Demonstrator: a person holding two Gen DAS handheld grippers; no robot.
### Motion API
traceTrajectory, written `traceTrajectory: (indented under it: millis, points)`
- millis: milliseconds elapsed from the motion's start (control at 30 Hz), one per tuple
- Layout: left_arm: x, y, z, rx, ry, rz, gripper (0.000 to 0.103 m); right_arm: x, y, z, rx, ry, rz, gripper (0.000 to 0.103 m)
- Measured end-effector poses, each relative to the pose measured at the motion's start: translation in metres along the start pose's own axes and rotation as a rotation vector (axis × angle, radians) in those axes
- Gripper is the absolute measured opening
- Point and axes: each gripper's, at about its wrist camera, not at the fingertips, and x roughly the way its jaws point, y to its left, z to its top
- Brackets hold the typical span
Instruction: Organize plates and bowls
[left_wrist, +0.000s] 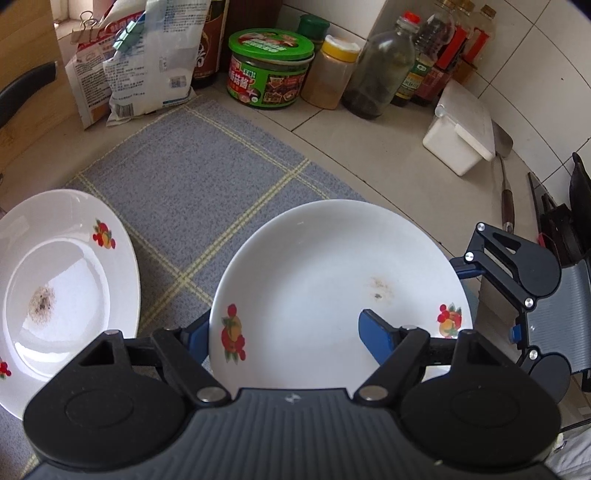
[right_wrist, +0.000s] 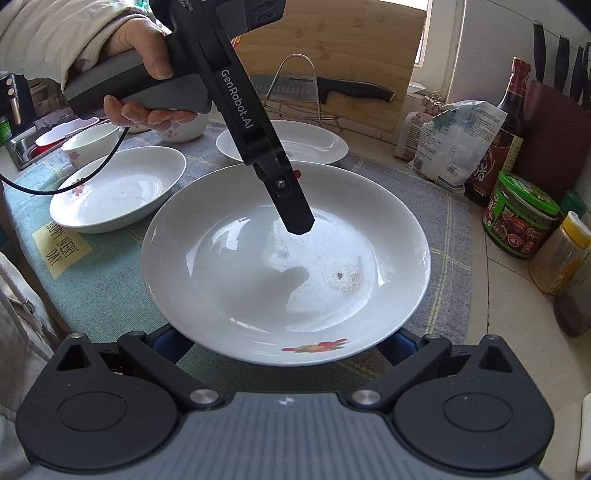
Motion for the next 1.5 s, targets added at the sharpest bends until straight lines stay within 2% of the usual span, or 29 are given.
traceTrajectory:
  millis: [833,1500]
  points:
    - [0.041,0.025,0.080,0.003,-0.039,0.015,0.079,0.037,-0.080,0.021,0.024,0.008,-0.017,0.103]
    - [0.070,0.042,0.099,-0.011,-0.033,0.023,0.079,0.063,-0.104,0.023,0.049,0.037,-0.017,0.103]
